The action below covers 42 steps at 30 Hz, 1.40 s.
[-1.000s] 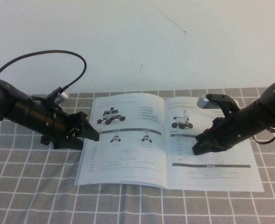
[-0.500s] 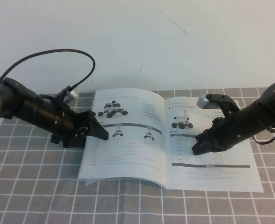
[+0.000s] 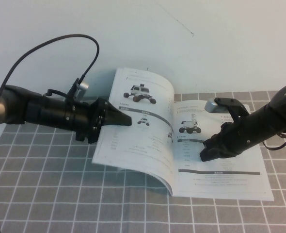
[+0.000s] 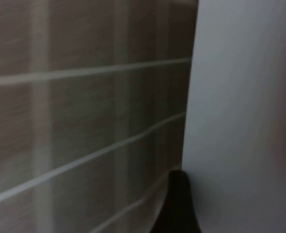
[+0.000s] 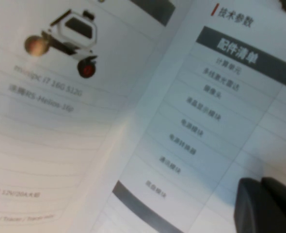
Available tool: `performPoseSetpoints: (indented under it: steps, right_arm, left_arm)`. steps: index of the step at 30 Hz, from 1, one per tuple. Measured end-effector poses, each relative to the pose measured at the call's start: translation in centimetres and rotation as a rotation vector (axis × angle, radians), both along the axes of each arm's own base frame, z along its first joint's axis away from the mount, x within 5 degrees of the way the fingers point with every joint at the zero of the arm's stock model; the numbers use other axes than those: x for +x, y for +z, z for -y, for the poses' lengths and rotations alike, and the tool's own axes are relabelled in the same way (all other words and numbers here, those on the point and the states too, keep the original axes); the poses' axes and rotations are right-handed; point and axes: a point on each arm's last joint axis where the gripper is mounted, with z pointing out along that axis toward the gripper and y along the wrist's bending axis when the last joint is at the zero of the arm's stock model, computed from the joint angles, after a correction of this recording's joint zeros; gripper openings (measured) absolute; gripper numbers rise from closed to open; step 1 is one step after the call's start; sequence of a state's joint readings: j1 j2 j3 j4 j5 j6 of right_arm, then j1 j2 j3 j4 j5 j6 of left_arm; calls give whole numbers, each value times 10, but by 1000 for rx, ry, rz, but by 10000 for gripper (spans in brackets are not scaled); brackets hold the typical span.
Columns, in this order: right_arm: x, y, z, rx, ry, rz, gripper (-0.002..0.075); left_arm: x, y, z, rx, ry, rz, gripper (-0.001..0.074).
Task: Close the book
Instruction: 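Close the open booklet and leave it lying on the table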
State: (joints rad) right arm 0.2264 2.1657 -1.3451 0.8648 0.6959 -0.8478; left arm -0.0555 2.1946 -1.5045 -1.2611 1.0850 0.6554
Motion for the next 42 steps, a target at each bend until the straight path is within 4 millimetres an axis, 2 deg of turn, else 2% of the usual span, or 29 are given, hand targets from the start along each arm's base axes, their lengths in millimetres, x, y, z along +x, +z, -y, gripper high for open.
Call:
performPoseSetpoints:
  steps: [5, 10, 24, 29, 31, 34, 39, 42]
  right_arm:
    - [0, 0, 0, 2, -1, 0, -3]
    - [0, 0, 0, 2, -2, 0, -3]
    - [0, 0, -1, 10, -4, -9, -3]
    - [-4, 8, 0, 6, 10, 4, -3]
    - [-6, 19, 0, 6, 25, 22, -3]
    - [-6, 53, 10, 17, 8, 104, -3]
    - [-9, 125, 51, 30, -81, 280, -3]
    - [-19, 167, 84, 27, -159, 385, -3]
  left_arm:
    - [3, 15, 6, -150, 9, 29, 501]
    - [10, 32, 19, -206, 3, 88, 501]
    - [12, 94, 85, -308, -140, 265, 501]
    - [7, 105, 101, -326, -182, 289, 501]
    - [4, 105, 107, -328, -194, 287, 501]
    - [1, 105, 113, -329, -210, 285, 501]
    - [-3, 104, 120, -320, -232, 284, 500]
    - [-3, 103, 120, -303, -243, 288, 486]
